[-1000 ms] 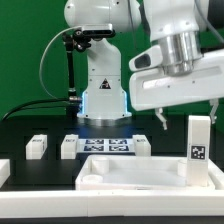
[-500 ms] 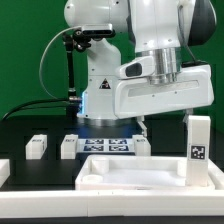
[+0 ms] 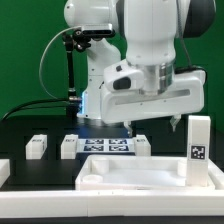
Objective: Assemble desk
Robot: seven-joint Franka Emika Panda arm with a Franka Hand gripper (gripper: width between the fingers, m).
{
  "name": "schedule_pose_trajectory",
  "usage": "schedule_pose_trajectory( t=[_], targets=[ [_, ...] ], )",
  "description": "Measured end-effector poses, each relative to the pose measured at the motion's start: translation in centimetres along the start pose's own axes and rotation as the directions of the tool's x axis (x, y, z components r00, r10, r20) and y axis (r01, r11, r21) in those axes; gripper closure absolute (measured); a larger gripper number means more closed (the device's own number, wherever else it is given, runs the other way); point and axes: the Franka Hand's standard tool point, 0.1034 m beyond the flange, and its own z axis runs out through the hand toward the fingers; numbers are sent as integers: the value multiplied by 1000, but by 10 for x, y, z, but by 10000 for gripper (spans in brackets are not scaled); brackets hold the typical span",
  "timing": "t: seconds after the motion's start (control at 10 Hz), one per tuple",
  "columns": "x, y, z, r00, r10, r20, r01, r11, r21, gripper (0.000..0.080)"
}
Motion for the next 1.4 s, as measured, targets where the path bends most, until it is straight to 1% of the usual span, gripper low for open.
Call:
schedule_pose_trajectory(
  t=[0.1,0.2,0.3,0.4,0.5,0.6,0.7,0.8,1.2,1.3,1.4],
  targets=[
    [1,-2,2,999,3,35,-3,1000,3,151],
    [-4,-3,4,994,3,110,-4,1000,13,151],
    [-2,-3,5,989,4,145,-6,1000,18,151],
    [-7,-4,7,975,3,221,-9,1000,27,151],
    [-9,-2,13,954,13,300,-21,999,24,151],
    [-12,3,25,926,37,376,-39,999,-2,151],
    [-7,6,30,929,40,369,-41,999,-5,151],
    [-7,6,28,930,39,366,-41,999,-4,151],
    [-8,7,31,928,42,371,-44,999,-4,151],
    [-16,9,40,916,78,394,-77,997,-18,151],
    [-24,9,50,905,93,415,-90,996,-26,151]
  ],
)
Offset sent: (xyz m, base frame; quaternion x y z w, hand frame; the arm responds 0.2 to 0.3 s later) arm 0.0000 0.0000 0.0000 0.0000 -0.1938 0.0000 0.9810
